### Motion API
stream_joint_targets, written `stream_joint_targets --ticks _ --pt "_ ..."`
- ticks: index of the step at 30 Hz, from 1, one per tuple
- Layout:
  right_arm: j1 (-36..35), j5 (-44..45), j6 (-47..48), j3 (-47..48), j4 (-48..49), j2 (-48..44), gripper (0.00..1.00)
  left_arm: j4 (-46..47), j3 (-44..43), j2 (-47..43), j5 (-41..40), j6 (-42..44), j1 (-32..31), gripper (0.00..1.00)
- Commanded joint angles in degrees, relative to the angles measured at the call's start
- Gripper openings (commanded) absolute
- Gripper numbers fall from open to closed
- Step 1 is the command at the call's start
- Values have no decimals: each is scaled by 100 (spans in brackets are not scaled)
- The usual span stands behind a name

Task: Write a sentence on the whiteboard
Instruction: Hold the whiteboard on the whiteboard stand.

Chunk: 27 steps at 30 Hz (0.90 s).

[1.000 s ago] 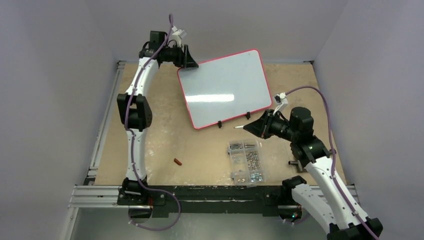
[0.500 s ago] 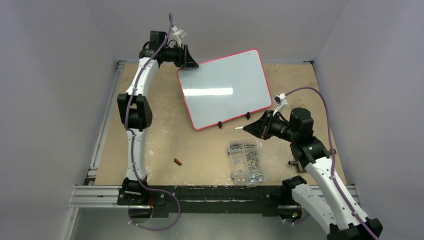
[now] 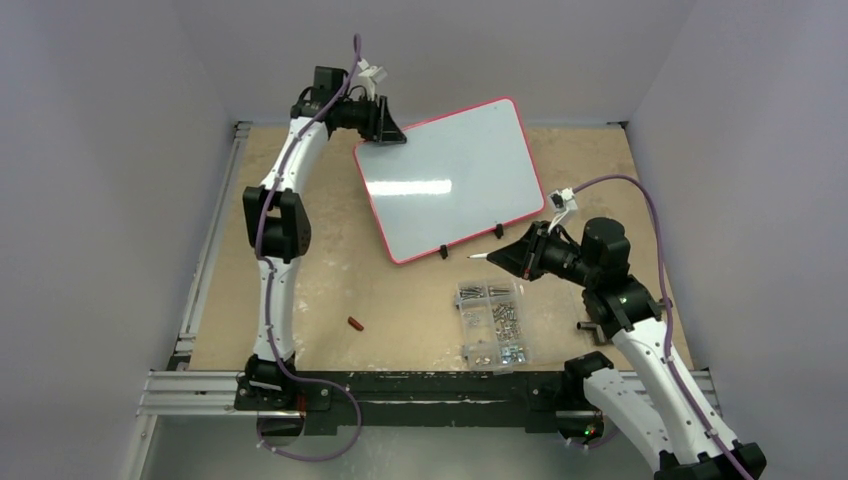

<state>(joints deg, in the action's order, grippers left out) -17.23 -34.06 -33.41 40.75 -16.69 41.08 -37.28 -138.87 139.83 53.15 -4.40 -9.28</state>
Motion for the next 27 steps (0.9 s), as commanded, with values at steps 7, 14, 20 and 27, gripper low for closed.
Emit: stream_joint_targets --ticks 7,14,20,27 --pt "1 -124 67 -37 138 -79 0 -9 -90 29 270 171 -195 11" --pt "6 -142 71 -68 165 -89 0 -259 -27 -29 896 518 -289 0" --pt "1 -251 11 -211 503 -27 0 -667 142 -131 1145 1003 -401 0" --pt "-133 -235 -60 -282 1333 519 0 -816 233 -185 1121 1176 -496 0"
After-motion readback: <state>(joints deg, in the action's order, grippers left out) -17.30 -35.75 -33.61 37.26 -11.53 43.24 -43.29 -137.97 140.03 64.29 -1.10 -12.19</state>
